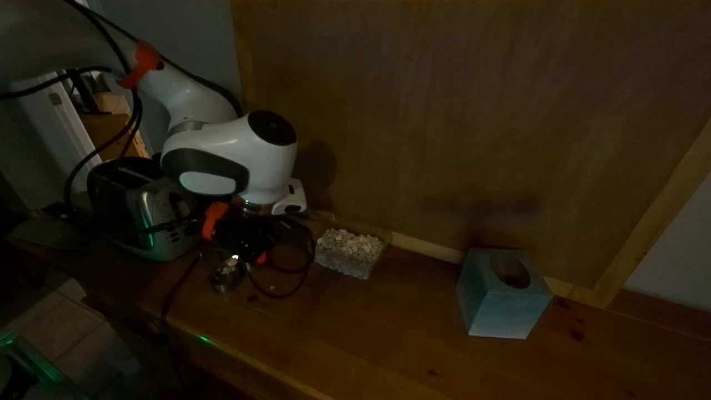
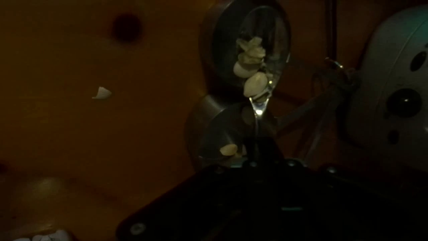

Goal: Put the white object on the spoon then put it inside the silver object

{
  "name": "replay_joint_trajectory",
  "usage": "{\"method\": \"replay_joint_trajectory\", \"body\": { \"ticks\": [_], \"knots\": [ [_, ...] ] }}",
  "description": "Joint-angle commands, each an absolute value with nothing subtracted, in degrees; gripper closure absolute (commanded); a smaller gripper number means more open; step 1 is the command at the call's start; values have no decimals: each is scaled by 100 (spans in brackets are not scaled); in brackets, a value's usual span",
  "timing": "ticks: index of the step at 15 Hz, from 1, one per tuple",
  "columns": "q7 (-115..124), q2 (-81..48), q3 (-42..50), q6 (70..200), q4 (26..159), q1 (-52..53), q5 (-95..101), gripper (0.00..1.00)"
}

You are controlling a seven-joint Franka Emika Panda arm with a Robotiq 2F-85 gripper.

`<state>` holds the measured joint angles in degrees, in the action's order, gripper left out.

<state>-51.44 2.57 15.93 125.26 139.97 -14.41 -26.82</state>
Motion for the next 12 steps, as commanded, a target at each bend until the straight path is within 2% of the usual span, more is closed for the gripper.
{"method": "replay_joint_trajectory", "body": {
  "ticks": [1,12],
  "knots": [
    [-5412,493,1640,12326,14154,-1452,-2888,98],
    [-5816,492,1744,11883,14107,-1476,-3132,98]
  ]
}}
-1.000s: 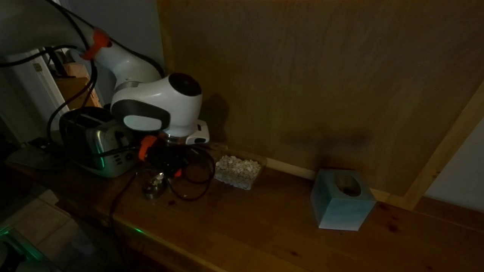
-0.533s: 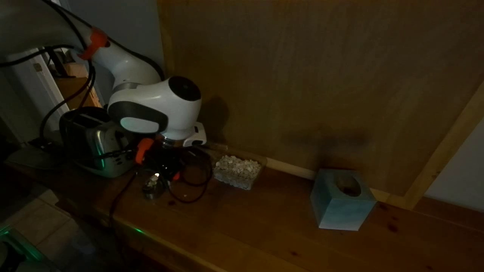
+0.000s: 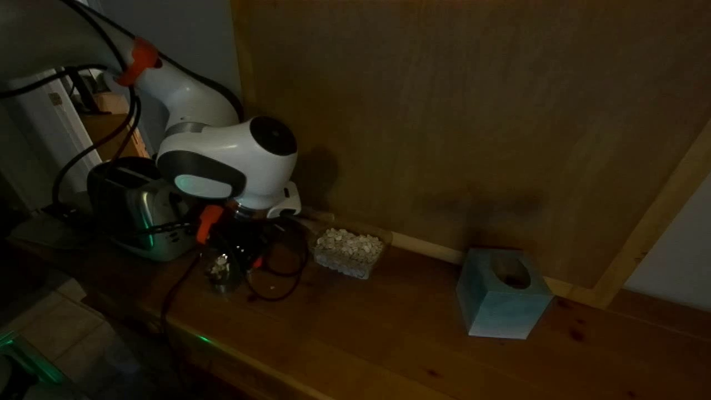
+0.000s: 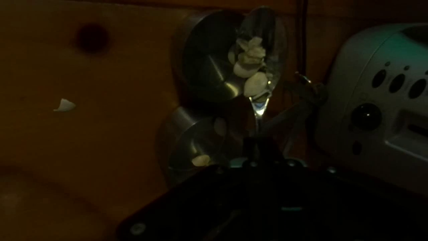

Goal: Put the white object on the spoon then put it inside the silver object

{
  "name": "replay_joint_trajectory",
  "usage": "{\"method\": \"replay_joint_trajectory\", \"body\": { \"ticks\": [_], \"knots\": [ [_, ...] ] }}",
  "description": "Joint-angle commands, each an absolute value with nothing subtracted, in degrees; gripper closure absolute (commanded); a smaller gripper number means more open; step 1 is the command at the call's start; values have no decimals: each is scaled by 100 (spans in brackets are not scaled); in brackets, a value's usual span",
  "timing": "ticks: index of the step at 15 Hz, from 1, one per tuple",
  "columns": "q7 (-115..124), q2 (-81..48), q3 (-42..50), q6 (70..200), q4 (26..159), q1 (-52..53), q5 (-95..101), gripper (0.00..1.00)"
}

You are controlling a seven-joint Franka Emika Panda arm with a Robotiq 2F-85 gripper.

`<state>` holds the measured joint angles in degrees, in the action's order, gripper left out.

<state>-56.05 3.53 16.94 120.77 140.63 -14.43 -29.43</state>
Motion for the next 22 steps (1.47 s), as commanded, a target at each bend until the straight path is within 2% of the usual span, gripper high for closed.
{"method": "replay_joint_trajectory", "body": {
  "ticks": [1,8,21,22],
  "knots": [
    [-5737,497,1720,12160,14164,-1462,-3118,98],
    [-5923,473,1810,11684,14050,-1511,-3228,98],
    [-5808,373,1778,11957,14019,-1490,-3388,98],
    [-5892,360,1808,11675,13956,-1504,-3413,98]
  ]
}}
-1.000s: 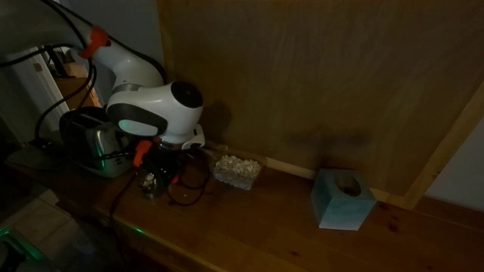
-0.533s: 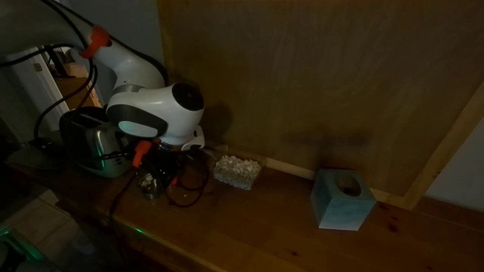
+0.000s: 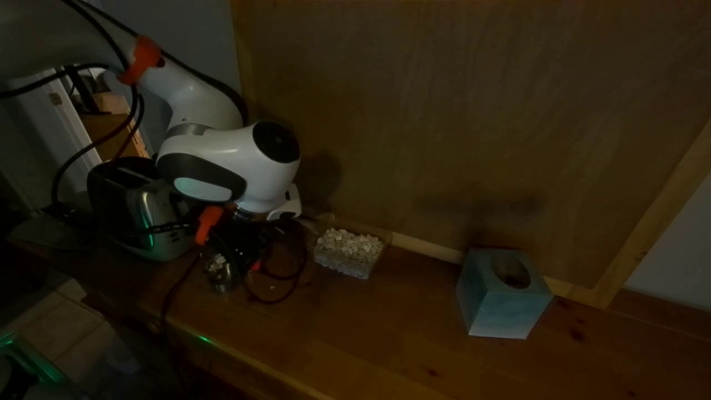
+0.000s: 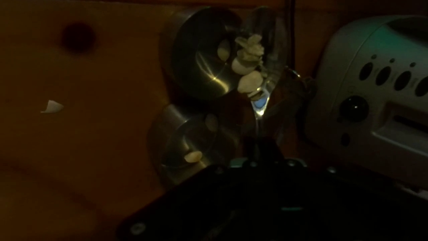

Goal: Put the white object on the spoon then put it inside the silver object

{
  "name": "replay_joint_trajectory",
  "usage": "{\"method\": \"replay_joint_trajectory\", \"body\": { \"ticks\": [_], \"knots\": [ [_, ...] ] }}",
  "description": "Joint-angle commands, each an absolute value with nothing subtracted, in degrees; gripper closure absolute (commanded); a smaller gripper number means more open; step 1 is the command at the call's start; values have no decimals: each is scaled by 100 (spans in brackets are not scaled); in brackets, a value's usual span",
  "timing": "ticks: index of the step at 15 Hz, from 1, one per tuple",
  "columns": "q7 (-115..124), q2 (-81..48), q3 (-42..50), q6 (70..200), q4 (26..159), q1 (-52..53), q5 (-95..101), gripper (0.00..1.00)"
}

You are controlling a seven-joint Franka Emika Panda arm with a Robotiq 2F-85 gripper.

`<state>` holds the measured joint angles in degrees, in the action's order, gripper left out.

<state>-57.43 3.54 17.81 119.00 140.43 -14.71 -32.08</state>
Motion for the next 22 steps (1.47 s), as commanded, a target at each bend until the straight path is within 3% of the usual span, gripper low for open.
{"method": "replay_joint_trajectory", "body": {
  "ticks": [1,9,22],
  "knots": [
    [-5754,363,1777,11968,14008,-1492,-3397,98],
    [-6112,248,1874,11216,13790,-1552,-3571,98],
    [-5959,179,1821,12130,13884,-1546,-3564,98]
  ]
}}
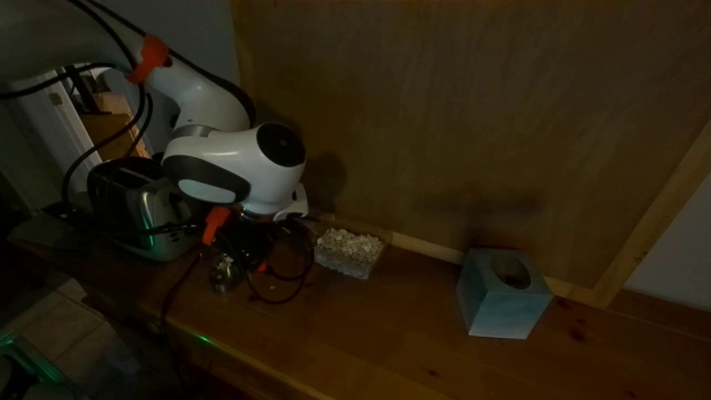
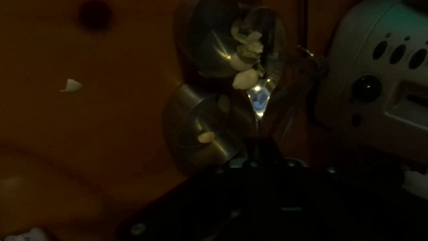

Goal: Put the white object on the spoon then put it inside the silver object

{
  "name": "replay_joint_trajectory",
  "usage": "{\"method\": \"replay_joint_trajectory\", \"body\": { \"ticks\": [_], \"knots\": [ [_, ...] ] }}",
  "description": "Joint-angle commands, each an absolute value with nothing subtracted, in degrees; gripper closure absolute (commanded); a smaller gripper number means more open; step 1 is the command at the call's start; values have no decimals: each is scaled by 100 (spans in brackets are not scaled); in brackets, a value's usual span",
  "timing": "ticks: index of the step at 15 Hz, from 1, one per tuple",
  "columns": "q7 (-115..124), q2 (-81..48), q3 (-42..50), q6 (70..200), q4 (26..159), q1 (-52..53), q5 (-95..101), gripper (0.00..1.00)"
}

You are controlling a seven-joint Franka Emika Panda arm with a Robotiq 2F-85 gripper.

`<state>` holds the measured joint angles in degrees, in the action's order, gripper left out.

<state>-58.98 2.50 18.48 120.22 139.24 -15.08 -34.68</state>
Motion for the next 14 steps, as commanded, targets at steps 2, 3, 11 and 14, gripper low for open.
{"method": "replay_joint_trajectory", "body": {
  "ticks": [2,3,11,14],
  "knots": [
    [-5958,147,1819,12072,13869,-1550,-3547,98],
    [-5963,153,1816,12016,13879,-1549,-3538,98],
    [-6845,202,1906,11257,13818,-1665,-3553,98],
    [-7083,208,1903,11369,13850,-1682,-3795,98]
  ]
}}
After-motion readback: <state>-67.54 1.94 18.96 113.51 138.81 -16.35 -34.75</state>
